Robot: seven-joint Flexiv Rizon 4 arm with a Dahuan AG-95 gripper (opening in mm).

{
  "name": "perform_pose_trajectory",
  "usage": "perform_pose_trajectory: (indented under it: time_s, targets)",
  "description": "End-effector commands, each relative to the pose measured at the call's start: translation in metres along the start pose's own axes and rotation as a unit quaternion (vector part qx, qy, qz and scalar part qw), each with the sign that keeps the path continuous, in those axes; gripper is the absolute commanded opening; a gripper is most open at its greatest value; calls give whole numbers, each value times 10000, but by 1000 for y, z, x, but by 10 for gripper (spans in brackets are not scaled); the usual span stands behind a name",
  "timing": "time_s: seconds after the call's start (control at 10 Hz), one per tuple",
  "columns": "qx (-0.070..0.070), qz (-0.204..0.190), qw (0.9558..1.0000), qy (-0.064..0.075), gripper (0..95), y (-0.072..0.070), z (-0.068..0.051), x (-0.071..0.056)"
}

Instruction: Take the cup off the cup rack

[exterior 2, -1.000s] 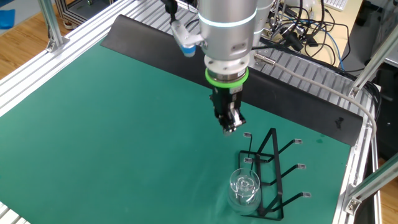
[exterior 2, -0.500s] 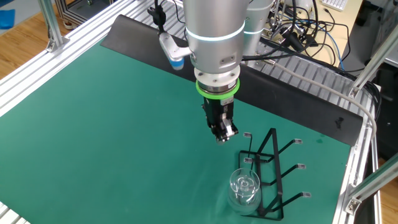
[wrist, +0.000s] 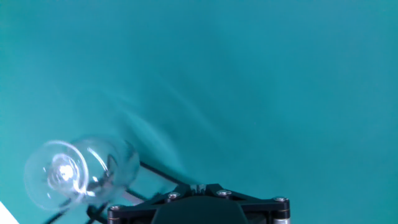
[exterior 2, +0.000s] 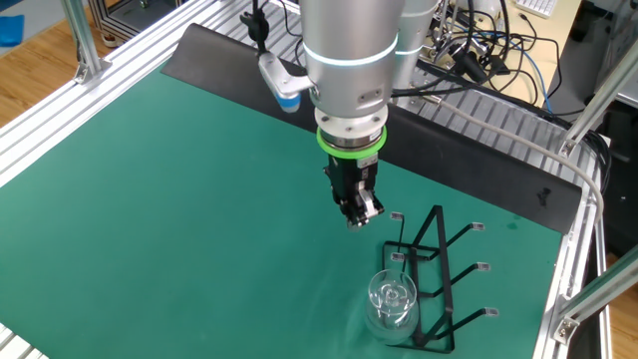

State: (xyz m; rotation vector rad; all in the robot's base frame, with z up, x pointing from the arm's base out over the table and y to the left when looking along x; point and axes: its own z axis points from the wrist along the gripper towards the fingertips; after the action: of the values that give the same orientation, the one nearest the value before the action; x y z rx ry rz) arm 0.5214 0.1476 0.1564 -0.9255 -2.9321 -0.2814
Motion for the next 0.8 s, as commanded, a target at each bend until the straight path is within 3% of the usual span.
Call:
perform_pose_trajectory:
  time_s: [0.1,0.3,0.4,0.6,0.8]
  targets:
    - [405,-157,9990,-105,0,-1,0,0]
    - [651,-213,9975,-162,0,-1,0,0]
    - [684,-308,9970,-162,0,-1,0,0]
    - [692,-791,9944,-108,0,-1,0,0]
    - [624,-854,9944,-58,0,-1,0,0]
